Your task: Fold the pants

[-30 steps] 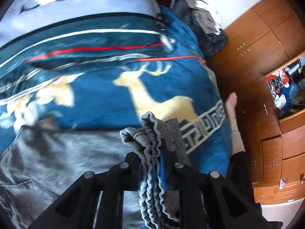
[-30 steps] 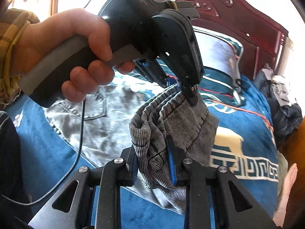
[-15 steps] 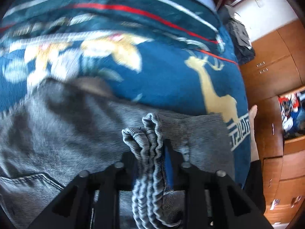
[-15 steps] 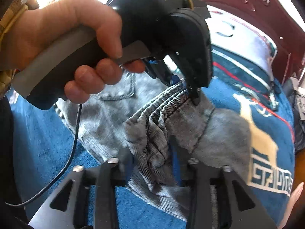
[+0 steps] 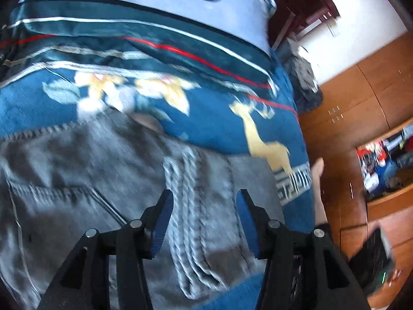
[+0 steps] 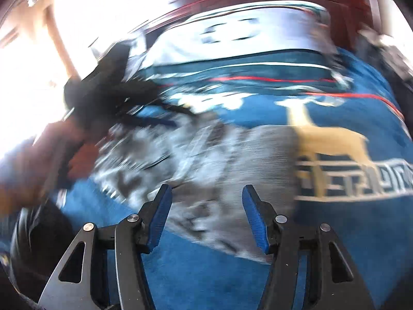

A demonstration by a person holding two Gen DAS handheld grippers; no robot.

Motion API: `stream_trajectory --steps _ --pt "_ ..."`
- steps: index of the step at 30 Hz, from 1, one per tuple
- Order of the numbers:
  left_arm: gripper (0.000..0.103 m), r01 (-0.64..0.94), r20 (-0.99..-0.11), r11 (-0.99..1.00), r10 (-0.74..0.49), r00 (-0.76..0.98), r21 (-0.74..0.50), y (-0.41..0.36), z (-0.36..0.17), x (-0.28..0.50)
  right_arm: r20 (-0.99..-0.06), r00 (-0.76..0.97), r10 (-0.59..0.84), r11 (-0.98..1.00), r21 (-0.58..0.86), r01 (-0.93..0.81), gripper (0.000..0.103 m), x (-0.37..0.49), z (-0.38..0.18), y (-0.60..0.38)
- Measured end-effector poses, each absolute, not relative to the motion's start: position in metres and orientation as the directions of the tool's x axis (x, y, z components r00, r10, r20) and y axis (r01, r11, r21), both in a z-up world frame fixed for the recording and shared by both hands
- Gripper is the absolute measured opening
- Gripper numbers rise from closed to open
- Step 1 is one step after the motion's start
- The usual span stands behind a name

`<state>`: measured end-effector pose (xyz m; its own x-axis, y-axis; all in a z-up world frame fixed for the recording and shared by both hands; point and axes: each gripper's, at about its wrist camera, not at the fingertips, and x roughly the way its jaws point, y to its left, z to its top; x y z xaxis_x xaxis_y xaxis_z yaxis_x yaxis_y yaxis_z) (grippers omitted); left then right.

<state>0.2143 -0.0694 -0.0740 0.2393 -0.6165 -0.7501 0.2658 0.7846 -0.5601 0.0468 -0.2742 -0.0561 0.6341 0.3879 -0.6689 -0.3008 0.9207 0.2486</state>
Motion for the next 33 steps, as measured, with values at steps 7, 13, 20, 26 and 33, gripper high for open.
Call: stream_trajectory --steps 7,13,20,26,33 --pt "0.053 0.327 -0.793 0.780 -0.595 0.127 -0.533 -0.103 -0.105 0.168 -0.744 0.607 0.279 0.960 0.230 -0.160 0.036 0.065 -0.076 -0.290" --pt "0.043 0.309 -0.785 0.796 -0.588 0.193 -0.520 -0.084 -0.125 0.144 -0.818 0.542 0.193 0.979 0.120 -0.167 0.035 0.068 -0.116 -0.281" --pt "0.043 0.311 -0.746 0.778 -0.620 0.243 -0.546 -0.070 -0.098 0.140 -0.761 0.613 0.212 0.977 0.168 -0.129 0.037 0.065 -0.077 -0.297" --pt "0.043 0.334 -0.729 0.764 -0.637 0.251 -0.553 -0.087 -0.094 0.151 -0.752 0.614 0.238 0.971 0.183 -0.153 0.036 0.124 -0.061 -0.303" --pt "0.043 0.321 -0.742 0.774 -0.624 0.243 -0.546 -0.094 -0.124 0.137 -0.817 0.544 0.190 0.981 0.136 -0.138 0.028 0.181 -0.099 -0.302"
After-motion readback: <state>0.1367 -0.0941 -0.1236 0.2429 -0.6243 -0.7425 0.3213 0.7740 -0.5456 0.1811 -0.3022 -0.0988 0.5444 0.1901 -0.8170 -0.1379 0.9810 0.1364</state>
